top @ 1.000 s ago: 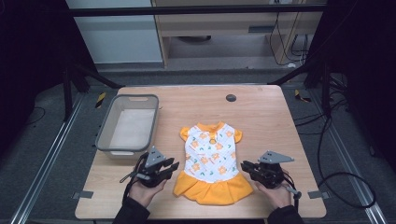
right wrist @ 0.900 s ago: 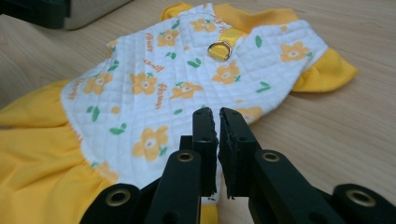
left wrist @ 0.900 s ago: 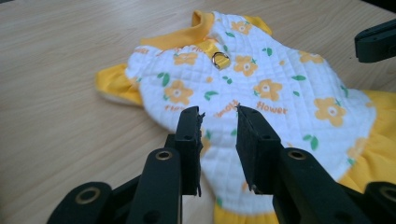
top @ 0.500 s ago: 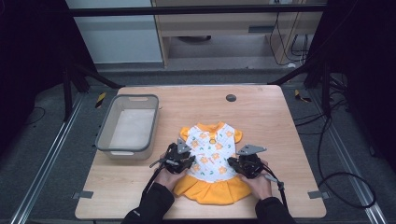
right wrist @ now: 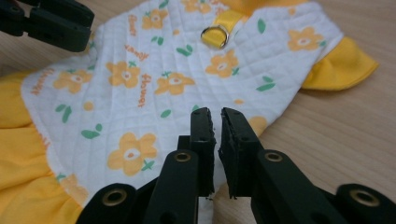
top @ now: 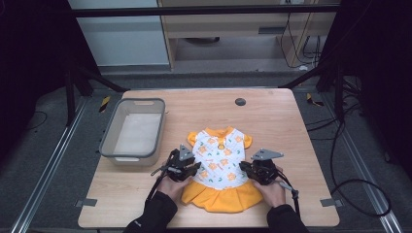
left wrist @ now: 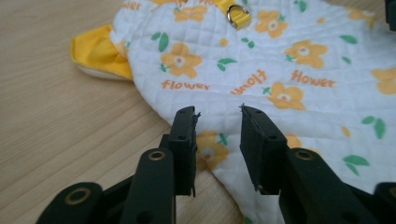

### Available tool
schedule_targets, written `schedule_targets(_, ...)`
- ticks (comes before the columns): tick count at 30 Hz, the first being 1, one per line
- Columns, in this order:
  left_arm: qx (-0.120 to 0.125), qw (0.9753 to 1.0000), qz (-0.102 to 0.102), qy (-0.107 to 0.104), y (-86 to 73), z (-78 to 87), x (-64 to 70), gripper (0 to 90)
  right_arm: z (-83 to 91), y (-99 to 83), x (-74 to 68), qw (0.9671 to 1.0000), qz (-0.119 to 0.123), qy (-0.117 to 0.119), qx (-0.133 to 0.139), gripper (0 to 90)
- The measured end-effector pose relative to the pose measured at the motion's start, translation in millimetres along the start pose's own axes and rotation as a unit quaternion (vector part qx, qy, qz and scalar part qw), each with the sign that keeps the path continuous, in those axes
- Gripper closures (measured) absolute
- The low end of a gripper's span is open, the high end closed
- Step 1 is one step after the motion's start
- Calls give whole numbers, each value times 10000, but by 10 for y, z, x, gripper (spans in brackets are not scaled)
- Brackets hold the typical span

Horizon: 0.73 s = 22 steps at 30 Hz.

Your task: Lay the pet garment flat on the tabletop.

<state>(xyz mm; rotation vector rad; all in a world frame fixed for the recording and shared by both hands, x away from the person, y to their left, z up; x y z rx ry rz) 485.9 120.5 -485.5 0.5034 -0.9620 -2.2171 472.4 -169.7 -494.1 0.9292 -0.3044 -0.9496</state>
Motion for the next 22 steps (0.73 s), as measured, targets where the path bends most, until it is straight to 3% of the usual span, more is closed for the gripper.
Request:
schedule_targets(3,255,9996,-47,62,-51,234,-39,566,156,27,43,9996,-70,-74,258,768)
schedule_targets(8,525,9986,48,95,-142,467,-99,485,287,-11,119,9990,-179,-118,395,702)
schedule_targets(12,724,9972,142,133,-269,662,-148,409,401,-68,215,9982,-174,-308,489,600)
schedule_targets(16,785,9967,65,179,-443,810,-175,333,480,-121,306,9965,-313,-482,606,494)
schedule_targets(22,768,9963,346,164,-696,1004,-236,306,586,-224,414,9939,-497,-745,651,391)
Point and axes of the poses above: each handheld gripper's, and its own axes: z roughly backward along the jaws, y roughly out of its top, x roughly to its right, the point moved 1 cm from there along -z, roughly forward along the jaws, and after that the axes turned 5 degrees about -z, right-handed, at the moved point
